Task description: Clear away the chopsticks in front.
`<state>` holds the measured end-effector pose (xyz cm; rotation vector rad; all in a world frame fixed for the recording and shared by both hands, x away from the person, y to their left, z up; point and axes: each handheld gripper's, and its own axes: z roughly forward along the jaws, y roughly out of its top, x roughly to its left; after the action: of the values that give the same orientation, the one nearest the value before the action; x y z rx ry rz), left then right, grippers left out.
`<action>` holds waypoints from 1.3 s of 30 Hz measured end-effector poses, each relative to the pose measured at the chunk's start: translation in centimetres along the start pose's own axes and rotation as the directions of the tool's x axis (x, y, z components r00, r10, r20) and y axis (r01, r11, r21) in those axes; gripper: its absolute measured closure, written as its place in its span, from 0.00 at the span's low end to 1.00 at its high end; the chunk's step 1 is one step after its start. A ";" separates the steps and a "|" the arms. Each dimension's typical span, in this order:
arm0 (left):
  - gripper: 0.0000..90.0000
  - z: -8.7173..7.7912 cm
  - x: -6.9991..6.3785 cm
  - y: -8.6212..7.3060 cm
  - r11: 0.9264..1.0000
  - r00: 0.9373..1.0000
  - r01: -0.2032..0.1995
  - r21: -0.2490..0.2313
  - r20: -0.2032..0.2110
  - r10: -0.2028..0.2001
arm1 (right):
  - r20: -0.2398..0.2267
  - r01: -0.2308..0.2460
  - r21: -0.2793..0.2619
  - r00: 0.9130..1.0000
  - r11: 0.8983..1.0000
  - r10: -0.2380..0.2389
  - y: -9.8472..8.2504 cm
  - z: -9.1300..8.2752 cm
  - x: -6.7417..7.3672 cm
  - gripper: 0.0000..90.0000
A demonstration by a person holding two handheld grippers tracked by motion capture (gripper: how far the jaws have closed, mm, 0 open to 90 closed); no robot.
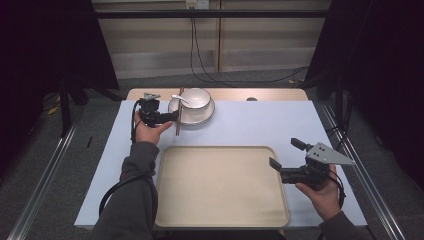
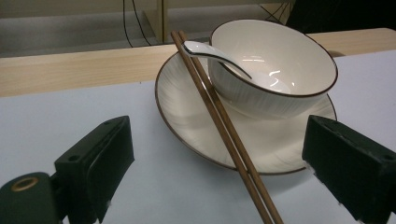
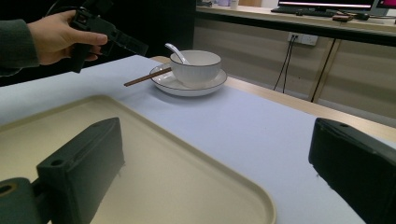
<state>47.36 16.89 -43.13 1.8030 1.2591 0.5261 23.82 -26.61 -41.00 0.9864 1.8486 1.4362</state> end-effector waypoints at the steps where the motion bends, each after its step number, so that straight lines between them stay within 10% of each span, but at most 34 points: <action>1: 0.10 0.3 0.0 0.1 1.000 1.000 0.004 0.005 -0.004 -0.004 | 0.002 -0.001 -0.004 1.000 1.000 0.001 0.0 0.0 0.0 0.03; 26: 0.47 4.1 0.1 0.5 0.995 0.999 -0.005 0.096 -0.045 0.009 | -0.011 -0.007 -0.001 1.000 1.000 0.007 0.0 0.3 0.1 0.03; 39: 0.62 5.1 0.4 0.3 0.994 0.997 0.060 0.094 -0.053 -0.055 | -0.030 -0.005 0.016 1.000 1.000 0.005 -0.1 0.3 0.3 0.03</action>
<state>51.40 15.14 -45.69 1.8366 1.3873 0.4888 23.91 -26.23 -41.18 0.9829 1.8838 1.4487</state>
